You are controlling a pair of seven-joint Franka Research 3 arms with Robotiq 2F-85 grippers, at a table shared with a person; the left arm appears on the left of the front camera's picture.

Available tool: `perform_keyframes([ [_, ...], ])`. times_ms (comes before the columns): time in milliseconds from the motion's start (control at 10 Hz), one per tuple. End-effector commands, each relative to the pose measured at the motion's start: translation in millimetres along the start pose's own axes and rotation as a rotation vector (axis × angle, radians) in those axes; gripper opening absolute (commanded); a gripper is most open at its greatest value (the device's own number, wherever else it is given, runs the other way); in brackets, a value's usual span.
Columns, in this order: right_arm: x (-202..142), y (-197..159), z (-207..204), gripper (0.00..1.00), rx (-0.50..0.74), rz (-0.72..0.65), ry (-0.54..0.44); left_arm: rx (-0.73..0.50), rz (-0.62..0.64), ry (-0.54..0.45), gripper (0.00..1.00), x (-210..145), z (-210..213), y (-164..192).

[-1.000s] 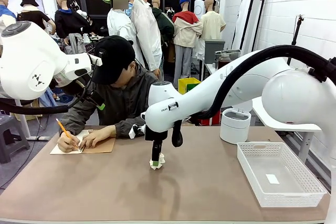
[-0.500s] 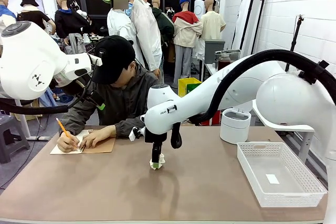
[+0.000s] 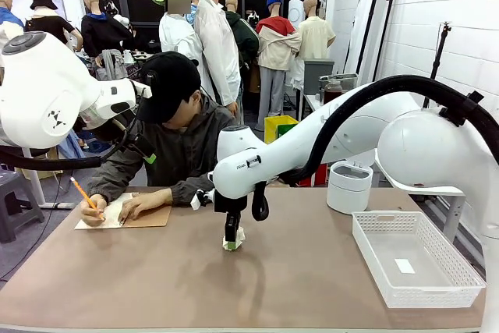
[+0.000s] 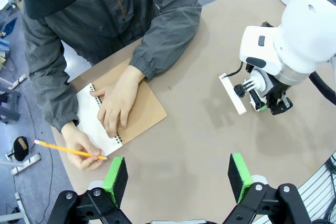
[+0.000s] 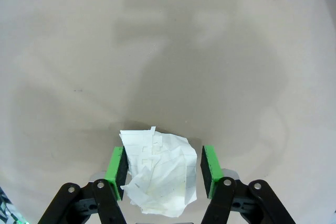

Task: Sort the paper based on its condition.
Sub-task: If a person hands you a paper, place it in the Organizing basket , and if it's crumpled, put it in the Trash can.

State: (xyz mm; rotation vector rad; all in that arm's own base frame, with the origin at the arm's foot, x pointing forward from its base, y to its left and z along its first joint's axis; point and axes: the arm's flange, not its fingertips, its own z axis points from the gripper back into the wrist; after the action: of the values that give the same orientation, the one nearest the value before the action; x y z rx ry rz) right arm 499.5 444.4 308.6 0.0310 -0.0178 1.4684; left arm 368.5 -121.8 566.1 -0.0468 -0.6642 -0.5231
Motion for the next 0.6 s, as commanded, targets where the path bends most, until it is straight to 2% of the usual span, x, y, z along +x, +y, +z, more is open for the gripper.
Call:
perform_keyframes([
  [0, 6, -3, -2, 0.36, 0.0, -0.019, 0.017, -0.002, 0.003, 0.005, 1.0, 0, 1, 1],
  [300, 3, -2, 5, 0.36, 0.004, -0.029, 0.036, -0.002, 0.003, 0.005, 1.0, 0, 1, 1],
  [500, -11, -1, 30, 0.36, 0.037, -0.057, 0.016, -0.002, 0.003, 0.005, 1.0, 0, 1, 1],
])
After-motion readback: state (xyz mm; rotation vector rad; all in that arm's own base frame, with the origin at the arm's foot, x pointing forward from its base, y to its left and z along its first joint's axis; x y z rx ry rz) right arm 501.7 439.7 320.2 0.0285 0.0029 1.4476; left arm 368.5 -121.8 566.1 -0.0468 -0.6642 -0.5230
